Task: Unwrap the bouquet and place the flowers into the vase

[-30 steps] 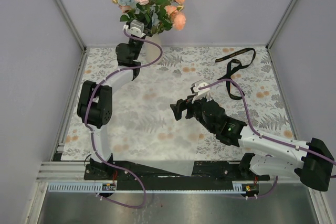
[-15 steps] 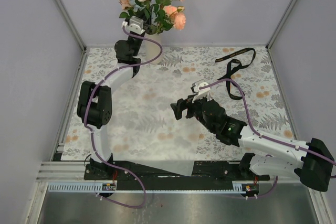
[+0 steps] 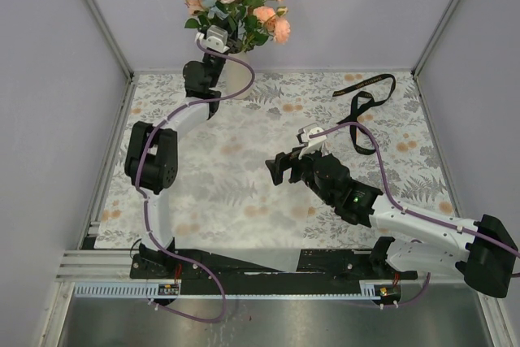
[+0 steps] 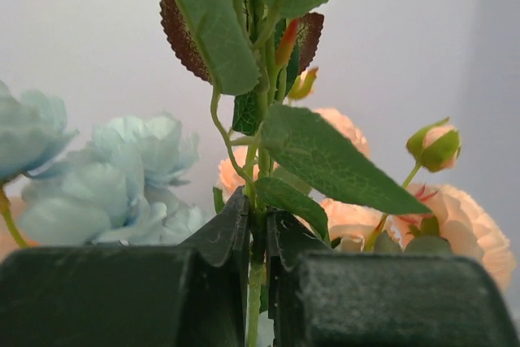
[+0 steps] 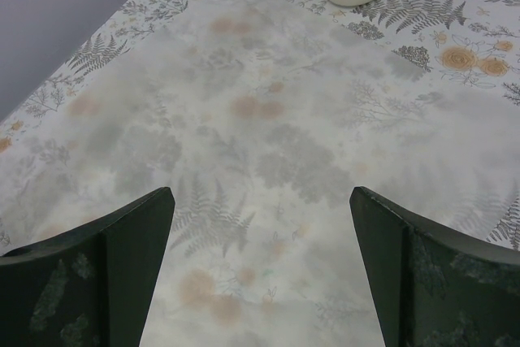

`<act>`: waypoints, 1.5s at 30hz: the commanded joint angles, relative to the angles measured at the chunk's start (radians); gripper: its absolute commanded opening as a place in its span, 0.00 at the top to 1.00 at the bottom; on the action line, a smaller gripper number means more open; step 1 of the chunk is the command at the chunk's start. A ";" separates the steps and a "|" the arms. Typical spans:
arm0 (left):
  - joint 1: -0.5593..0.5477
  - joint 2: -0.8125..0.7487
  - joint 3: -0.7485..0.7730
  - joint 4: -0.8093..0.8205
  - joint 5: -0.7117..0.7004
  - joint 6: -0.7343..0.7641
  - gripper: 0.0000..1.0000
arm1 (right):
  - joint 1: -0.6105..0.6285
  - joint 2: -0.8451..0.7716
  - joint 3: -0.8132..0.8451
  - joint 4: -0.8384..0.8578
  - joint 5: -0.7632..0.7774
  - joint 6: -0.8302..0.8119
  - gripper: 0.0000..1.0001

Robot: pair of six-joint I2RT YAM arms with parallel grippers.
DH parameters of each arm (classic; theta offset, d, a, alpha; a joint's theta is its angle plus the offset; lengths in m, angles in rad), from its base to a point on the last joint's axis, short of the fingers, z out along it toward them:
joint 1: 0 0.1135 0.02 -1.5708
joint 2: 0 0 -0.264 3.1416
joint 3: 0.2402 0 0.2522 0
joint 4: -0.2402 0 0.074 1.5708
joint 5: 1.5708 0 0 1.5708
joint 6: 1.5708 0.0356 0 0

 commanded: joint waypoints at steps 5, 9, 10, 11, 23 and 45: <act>0.005 0.064 0.043 0.019 -0.010 -0.026 1.00 | -0.018 -0.026 -0.005 0.044 0.000 -0.003 0.01; 0.010 0.079 0.030 0.008 -0.019 -0.026 1.00 | -0.023 -0.026 -0.005 0.045 -0.008 0.001 0.01; 0.010 0.084 0.024 0.008 -0.028 -0.033 1.00 | -0.024 -0.026 -0.004 0.045 -0.011 0.001 0.01; 0.013 0.090 0.020 0.008 -0.034 -0.051 0.99 | -0.024 -0.023 -0.005 0.045 -0.012 0.003 0.01; 0.021 0.033 -0.091 -0.142 -0.074 -0.169 0.53 | -0.029 -0.055 -0.015 0.036 -0.019 0.014 0.01; -0.008 -0.459 -0.434 -0.581 0.002 -0.214 0.07 | -0.029 -0.243 -0.030 -0.077 -0.048 0.074 0.00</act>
